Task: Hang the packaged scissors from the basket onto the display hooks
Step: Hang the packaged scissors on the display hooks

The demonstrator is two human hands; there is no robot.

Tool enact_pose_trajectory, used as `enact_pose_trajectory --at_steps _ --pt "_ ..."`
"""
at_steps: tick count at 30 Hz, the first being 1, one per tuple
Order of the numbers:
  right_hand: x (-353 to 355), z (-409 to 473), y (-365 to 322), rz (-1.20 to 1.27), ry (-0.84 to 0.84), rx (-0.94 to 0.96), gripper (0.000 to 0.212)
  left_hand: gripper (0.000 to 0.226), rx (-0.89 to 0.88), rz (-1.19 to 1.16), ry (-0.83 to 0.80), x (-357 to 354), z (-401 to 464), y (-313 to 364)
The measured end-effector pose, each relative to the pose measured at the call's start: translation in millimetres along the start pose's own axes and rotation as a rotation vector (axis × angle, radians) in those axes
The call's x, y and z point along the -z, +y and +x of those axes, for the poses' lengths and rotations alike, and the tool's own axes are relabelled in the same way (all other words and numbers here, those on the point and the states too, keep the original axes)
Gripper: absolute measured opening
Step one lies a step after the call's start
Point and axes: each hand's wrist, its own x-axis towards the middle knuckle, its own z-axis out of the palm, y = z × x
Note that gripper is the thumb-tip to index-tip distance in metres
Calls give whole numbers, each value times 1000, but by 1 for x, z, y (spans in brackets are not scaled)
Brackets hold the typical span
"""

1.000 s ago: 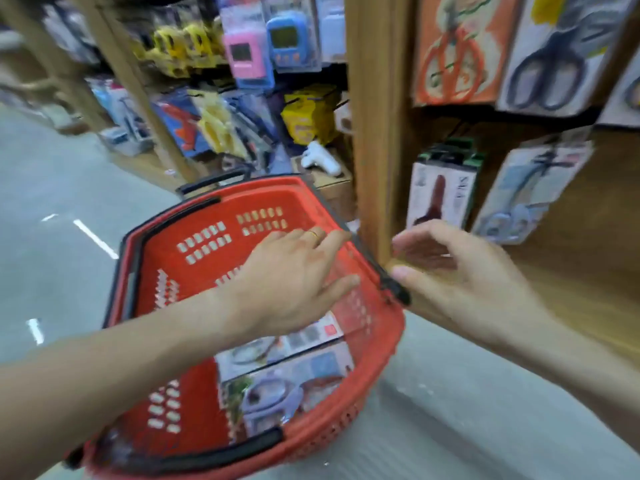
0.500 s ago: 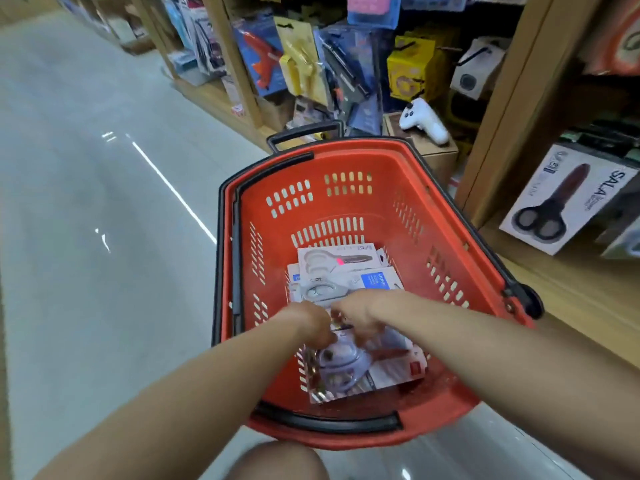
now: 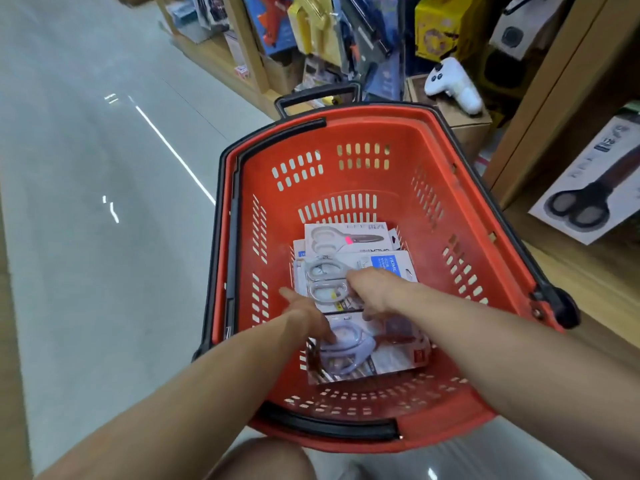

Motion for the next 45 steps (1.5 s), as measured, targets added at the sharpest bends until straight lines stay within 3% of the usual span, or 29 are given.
enact_pose_trajectory --at_steps 3,7,11,14,17,21,24,31,34,39,41,45 --pt "2 -2 1 -46 -77 -14 51 155 27 -106 -21 3 -4 -1" --pt "12 -13 -5 -84 -167 6 61 86 -68 -50 -127 6 -20 -8" --pt "9 -14 -7 -108 -244 47 86 71 -121 -6 -120 4 -25 -13" --pt "5 -12 -5 -87 -301 68 101 65 -233 230 -44 9 -29 -10" --pt "6 -13 -4 -105 -302 84 97 55 -368 450 39 9 -37 -7" --pt "5 -14 0 -107 -339 69 72 31 -449 511 122 20 -46 -7" --pt "7 -19 6 -98 -361 40 58 32 -481 526 160 34 -53 -8" --pt "29 -38 11 -53 -177 113 46 27 -582 560 147 72 -77 -4" --pt "51 -53 21 -59 1 136 14 32 -669 586 264 93 -93 0" --pt "81 -83 27 -119 351 103 18 33 -810 619 492 116 -108 6" --pt "92 -93 26 -158 445 96 15 44 -861 658 573 120 -114 10" --pt "116 -118 25 -236 597 96 9 40 -968 610 721 131 -133 12"
